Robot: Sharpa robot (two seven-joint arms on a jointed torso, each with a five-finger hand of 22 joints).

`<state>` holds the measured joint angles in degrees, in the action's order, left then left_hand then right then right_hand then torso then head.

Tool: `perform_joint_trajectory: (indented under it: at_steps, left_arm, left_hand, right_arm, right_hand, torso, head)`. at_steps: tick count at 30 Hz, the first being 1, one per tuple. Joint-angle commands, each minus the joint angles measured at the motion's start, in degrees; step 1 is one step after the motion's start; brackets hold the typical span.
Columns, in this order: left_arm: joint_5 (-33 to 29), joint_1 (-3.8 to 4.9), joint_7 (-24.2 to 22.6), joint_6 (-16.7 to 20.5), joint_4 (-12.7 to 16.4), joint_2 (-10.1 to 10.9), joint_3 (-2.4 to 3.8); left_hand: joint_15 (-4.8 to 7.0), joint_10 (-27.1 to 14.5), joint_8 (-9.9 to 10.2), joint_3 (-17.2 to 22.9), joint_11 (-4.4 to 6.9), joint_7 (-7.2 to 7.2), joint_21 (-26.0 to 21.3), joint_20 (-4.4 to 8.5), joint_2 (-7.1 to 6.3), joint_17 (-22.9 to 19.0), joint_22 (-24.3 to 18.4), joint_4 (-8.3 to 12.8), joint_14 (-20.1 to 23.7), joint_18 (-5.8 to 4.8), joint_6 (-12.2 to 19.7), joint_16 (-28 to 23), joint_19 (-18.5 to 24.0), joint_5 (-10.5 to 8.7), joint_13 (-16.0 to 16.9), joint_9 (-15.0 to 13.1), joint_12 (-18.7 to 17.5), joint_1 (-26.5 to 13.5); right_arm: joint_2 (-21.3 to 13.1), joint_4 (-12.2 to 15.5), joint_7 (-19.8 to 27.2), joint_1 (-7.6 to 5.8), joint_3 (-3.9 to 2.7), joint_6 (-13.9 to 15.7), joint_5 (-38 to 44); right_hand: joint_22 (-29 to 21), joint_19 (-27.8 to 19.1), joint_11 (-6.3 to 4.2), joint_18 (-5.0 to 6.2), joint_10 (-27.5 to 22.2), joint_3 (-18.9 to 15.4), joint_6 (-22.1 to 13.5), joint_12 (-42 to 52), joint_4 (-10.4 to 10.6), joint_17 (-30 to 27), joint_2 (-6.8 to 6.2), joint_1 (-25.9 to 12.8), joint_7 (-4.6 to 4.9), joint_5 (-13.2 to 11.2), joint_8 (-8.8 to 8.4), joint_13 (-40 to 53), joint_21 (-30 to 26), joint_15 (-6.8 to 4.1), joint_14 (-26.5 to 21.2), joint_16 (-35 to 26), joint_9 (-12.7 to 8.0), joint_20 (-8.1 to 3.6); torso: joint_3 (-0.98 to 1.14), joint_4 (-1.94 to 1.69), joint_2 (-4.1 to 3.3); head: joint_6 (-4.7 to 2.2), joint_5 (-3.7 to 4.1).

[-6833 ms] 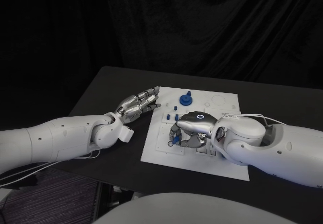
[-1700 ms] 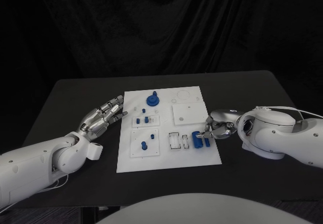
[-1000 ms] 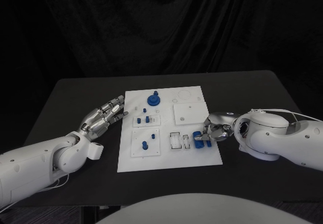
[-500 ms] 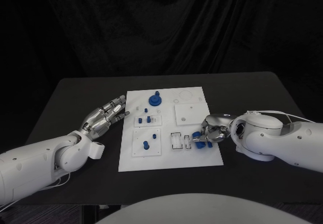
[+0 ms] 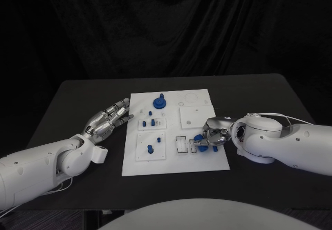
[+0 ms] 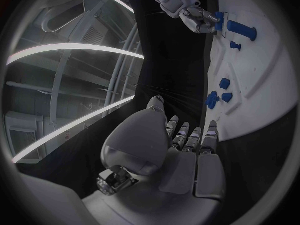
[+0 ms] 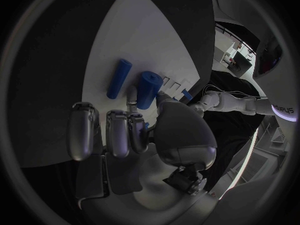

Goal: Assemble the parts on the task board

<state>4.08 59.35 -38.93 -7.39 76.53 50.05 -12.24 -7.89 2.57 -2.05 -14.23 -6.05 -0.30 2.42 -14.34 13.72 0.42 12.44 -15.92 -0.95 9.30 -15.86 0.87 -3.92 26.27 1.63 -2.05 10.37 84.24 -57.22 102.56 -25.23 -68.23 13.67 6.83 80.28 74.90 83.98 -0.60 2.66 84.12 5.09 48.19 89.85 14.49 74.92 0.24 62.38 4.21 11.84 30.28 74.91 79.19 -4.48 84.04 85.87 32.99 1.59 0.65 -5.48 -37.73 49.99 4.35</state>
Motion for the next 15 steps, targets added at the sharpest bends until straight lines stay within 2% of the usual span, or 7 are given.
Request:
perform_joint_trajectory:
  at_steps: [1, 3, 6, 10, 12, 14, 15]
  left_arm:
    - [0.0, -0.15, -2.3, -0.9, 0.1, -0.1, 0.05]
    - [0.0, -0.19, -2.2, -0.9, 0.1, -0.1, 0.05]
    - [0.0, -0.23, -2.2, -0.9, 0.1, 0.0, 0.05]
    - [0.0, -0.29, -2.1, -0.9, 0.2, 0.1, 0.05]
    - [0.0, -0.32, -2.1, -1.0, 0.2, 0.1, 0.05]
    - [0.0, -0.36, -2.1, -1.0, 0.2, 0.2, 0.05]
    - [0.0, -0.38, -2.1, -1.0, 0.2, 0.2, 0.05]
  left_hand:
    - [-0.41, 0.0, 0.0, 0.1, -0.37, 0.17, -0.1, -0.29, 0.05, 0.0, -0.1, 0.4, 0.2, 0.93, 0.2, 0.0, -0.1, 0.34, 0.0, 0.0, -0.1, 0.7]
    - [-0.43, 0.0, 0.0, 0.1, -0.38, 0.22, -0.1, -0.31, 0.07, 0.0, -0.1, 0.5, 0.2, 0.93, 0.2, 0.0, -0.1, 0.39, 0.0, 0.0, -0.1, 0.8]
    - [-0.44, 0.0, 0.0, 0.2, -0.39, 0.25, -0.1, -0.33, 0.08, 0.0, -0.1, 0.5, 0.2, 0.93, 0.2, 0.0, -0.1, 0.42, 0.0, 0.0, -0.1, 0.9]
    - [-0.46, 0.0, 0.0, 0.2, -0.39, 0.28, -0.1, -0.34, 0.09, 0.0, -0.1, 0.5, 0.1, 0.93, 0.2, 0.0, -0.1, 0.46, 0.0, 0.0, -0.1, 0.9]
    - [-0.48, 0.0, 0.0, 0.2, -0.4, 0.3, -0.1, -0.35, 0.1, 0.0, -0.1, 0.6, 0.1, 0.93, 0.3, 0.0, -0.1, 0.48, 0.0, 0.0, -0.1, 0.9]
    - [-0.49, 0.0, 0.0, 0.2, -0.4, 0.31, -0.1, -0.36, 0.11, 0.0, -0.1, 0.6, 0.1, 0.93, 0.3, 0.0, -0.1, 0.49, 0.0, 0.0, -0.1, 1.0]
    - [-0.53, 0.0, 0.0, 0.3, -0.4, 0.34, -0.1, -0.38, 0.13, 0.0, -0.1, 0.6, 0.1, 0.93, 0.3, 0.0, -0.1, 0.52, 0.0, 0.0, -0.1, 1.0]
  right_arm:
    - [0.4, -0.9, -0.7, 0.77, 0.51, -3.6, -2.8]
    - [0.7, -1.1, -0.9, 0.81, 0.51, -4.4, -5.2]
    - [1.0, -1.5, -1.1, 0.84, 0.51, -4.9, -9.1]
    - [1.1, -1.9, -1.3, 0.86, 0.5, -4.4, -15.1]
    - [1.0, -1.9, -1.2, 0.86, 0.5, -3.6, -18.2]
    - [0.8, -1.9, -0.9, 0.86, 0.5, -2.2, -22.0]
    - [0.6, -1.8, -0.6, 0.85, 0.5, -1.5, -23.6]
  right_hand:
    - [11.8, 2.5, 0.5, -0.17, 5.9, 0.7, 0.2, 0.1, -1.2, 5.4, 0.69, 1.8, 0.0, 2.8, -2.82, 15.1, 0.0, 0.51, 4.2, -0.2, -3.5, 0.57]
    - [11.8, 2.4, 0.49, -0.15, 5.9, 1.4, 0.1, 0.1, -2.2, 5.3, 0.56, 2.9, 0.01, 5.4, -3.26, 15.1, 0.0, 0.5, 4.2, -0.2, -3.7, 0.59]
    - [11.8, 2.4, 0.44, -0.15, 5.9, 3.8, 0.0, 0.1, -5.1, 5.3, 0.17, 6.1, -0.03, 13.5, -3.92, 15.1, 0.1, 0.43, 4.1, -0.2, -3.9, 0.54]
    - [11.8, 2.3, 0.59, -0.16, 5.9, 6.3, -0.7, 0.1, -7.6, 5.2, -0.37, 7.3, 0.16, 19.4, -3.74, 15.1, 0.2, 0.56, 4.1, -0.2, -3.4, 0.63]
    - [11.7, 2.3, 0.68, -0.12, 5.9, 7.3, -1.3, 0.1, -8.4, 5.1, -0.39, 7.5, 0.26, 21.4, -3.29, 15.1, 0.1, 0.62, 4.1, -0.3, -2.9, 0.69]
    - [11.7, 2.2, 0.94, -0.08, 5.9, 8.8, -3.1, 0.1, -9.4, 5.0, -0.48, 6.8, 0.56, 25.8, -1.76, 15.1, -0.1, 0.83, 4.1, -0.3, -1.4, 0.85]
    - [11.6, 2.1, 0.99, -0.02, 5.9, 10.2, -4.2, 0.1, -9.9, 5.1, -0.59, 5.8, 0.66, 30.1, -0.07, 15.1, -0.1, 1.05, 4.1, -0.3, 0.0, 0.82]
  torso:
    - [0.01, -0.06, -0.12]
    - [0.0, -0.04, -0.11]
    - [-0.01, 0.03, -0.13]
    - [-0.02, 0.02, -0.14]
    - [-0.04, 0.0, -0.08]
    - [-0.03, -0.05, -0.08]
    - [-0.04, -0.05, -0.05]
  head:
    - [0.01, -0.03]
    - [0.01, -0.15]
    - [0.01, -0.36]
    - [0.01, -0.48]
    - [0.01, -0.58]
    - [0.01, -0.74]
    - [0.01, -0.84]
